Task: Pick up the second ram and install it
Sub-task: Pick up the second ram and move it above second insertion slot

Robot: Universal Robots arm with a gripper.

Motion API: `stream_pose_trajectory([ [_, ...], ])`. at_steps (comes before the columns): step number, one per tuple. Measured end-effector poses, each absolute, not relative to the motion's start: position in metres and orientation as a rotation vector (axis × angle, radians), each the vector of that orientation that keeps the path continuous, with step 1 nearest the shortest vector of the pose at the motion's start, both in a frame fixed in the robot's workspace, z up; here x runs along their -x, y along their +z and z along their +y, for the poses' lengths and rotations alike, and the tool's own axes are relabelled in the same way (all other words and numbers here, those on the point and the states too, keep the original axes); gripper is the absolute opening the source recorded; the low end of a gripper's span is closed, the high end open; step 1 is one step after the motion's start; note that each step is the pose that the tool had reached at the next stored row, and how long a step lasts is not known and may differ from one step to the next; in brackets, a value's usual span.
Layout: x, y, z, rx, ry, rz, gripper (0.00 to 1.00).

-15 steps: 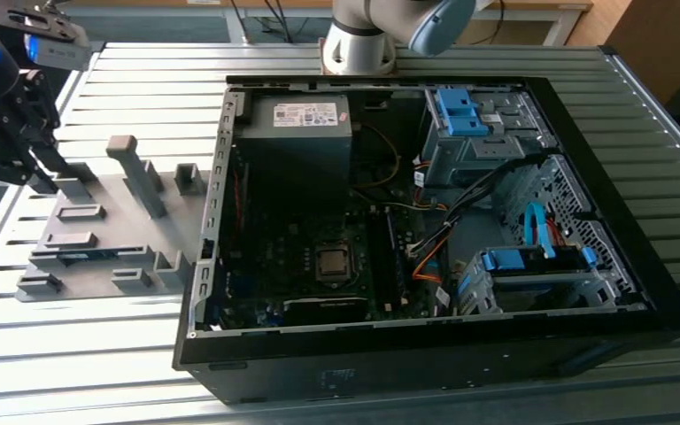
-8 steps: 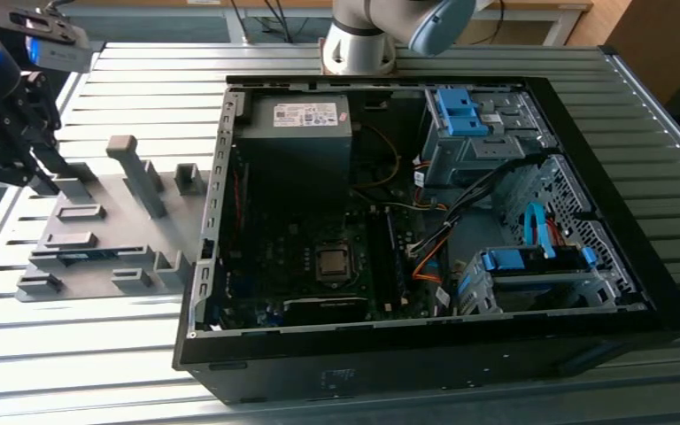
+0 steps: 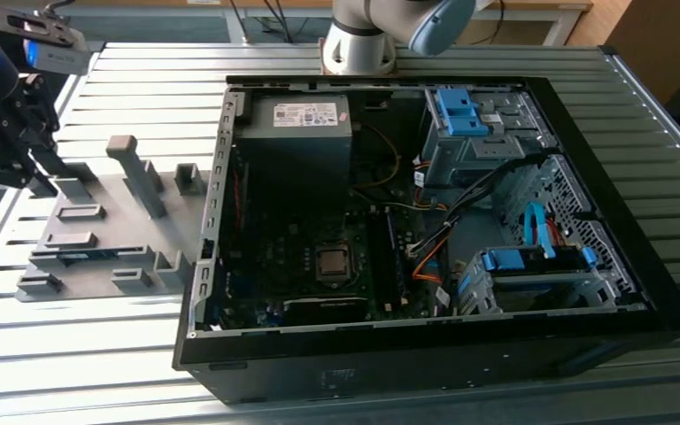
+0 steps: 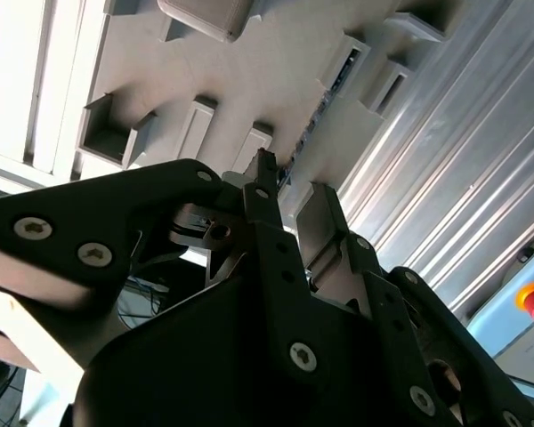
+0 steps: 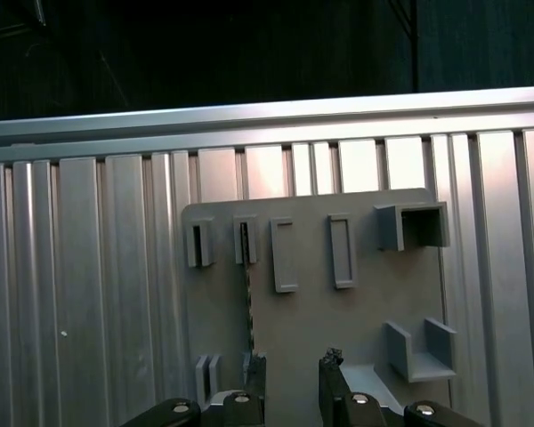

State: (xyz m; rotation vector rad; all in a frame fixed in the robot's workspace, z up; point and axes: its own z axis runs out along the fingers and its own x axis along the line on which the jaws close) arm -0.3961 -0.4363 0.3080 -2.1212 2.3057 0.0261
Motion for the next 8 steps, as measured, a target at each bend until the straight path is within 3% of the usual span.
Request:
stream_pose_trajectory([
  [8,0.3963,0.3054,-0.4363,2.121,0.026,2.306,0.37],
])
